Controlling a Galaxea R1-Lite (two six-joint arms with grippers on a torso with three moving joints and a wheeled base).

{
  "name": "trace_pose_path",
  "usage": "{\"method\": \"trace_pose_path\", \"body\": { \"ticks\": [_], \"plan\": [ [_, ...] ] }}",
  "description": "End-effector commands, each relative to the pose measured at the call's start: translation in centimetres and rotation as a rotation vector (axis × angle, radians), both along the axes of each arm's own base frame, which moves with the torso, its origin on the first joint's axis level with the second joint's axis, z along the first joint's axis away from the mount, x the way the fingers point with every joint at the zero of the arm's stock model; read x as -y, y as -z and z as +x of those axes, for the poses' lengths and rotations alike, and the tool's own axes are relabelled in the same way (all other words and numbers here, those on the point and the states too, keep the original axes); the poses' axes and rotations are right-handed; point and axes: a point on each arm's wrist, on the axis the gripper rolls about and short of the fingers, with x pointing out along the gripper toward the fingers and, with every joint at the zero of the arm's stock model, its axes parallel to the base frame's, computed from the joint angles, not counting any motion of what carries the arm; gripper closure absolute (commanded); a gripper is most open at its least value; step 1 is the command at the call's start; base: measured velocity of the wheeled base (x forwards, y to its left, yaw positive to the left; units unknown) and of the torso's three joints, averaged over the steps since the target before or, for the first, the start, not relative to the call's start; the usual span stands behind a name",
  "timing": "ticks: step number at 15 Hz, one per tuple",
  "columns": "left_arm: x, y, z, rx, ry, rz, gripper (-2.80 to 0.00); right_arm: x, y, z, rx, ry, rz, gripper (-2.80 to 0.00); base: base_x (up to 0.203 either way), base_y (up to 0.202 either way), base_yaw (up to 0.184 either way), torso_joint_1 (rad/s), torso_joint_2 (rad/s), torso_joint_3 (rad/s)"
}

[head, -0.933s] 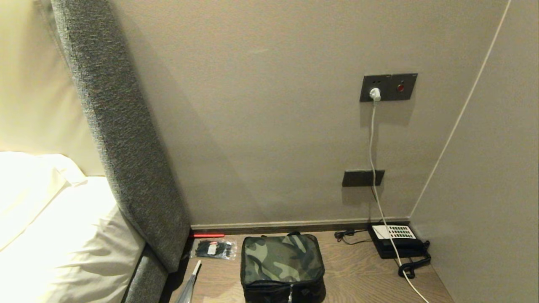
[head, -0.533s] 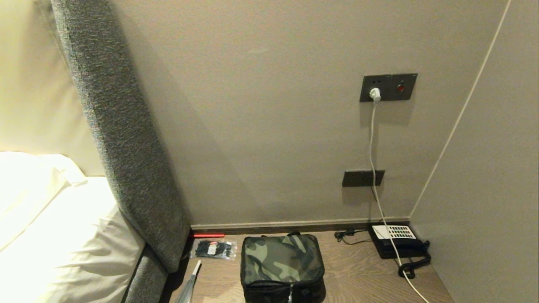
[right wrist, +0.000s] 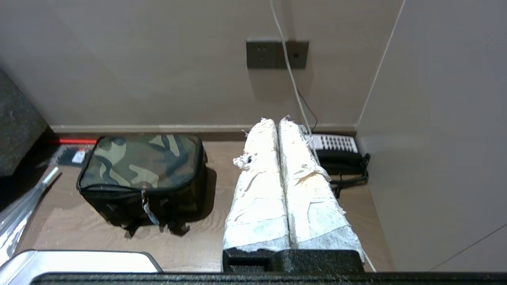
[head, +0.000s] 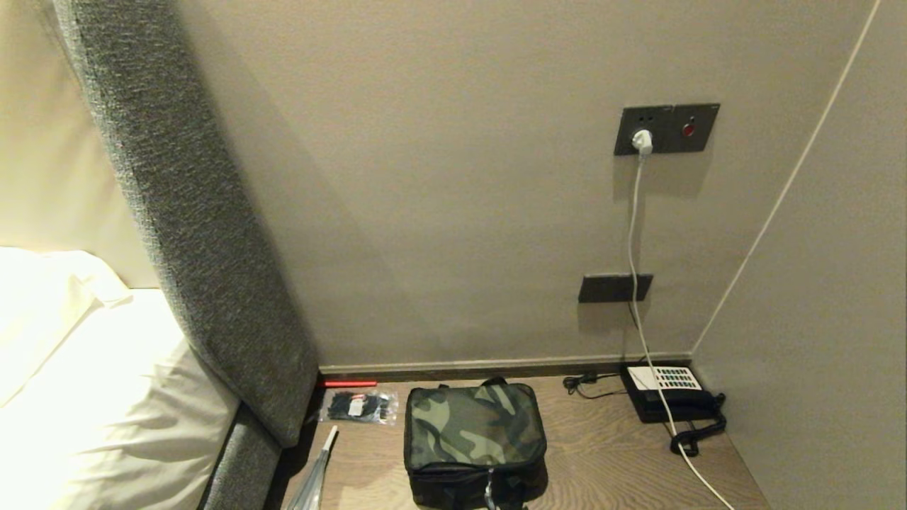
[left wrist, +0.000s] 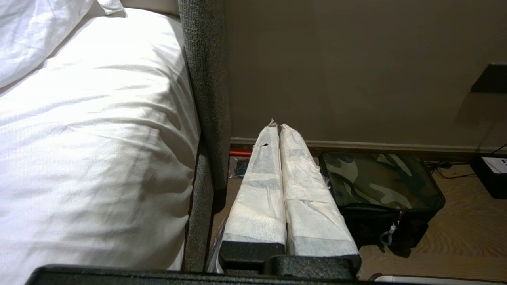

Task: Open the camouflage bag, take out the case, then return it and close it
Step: Open the top of the storage box

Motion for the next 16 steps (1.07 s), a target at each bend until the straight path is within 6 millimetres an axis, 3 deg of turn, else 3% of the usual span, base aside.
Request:
{"method": "trace_pose_path", "body": {
  "ticks": [1, 16],
  "plan": [
    [0.00, 0.07, 0.02, -0.002, -0.001, 0.003, 0.00, 0.00, 0.00, 0.00, 0.000, -0.001, 0.000, 0.00, 0.000, 0.000, 0.000, -0.005, 0.00, -0.192],
    [0.00, 0.06, 0.02, 0.000, -0.002, -0.001, 0.00, 0.00, 0.00, 0.00, 0.000, 0.000, 0.000, 0.00, 0.000, 0.000, 0.000, 0.003, 0.00, -0.195]
  ]
}}
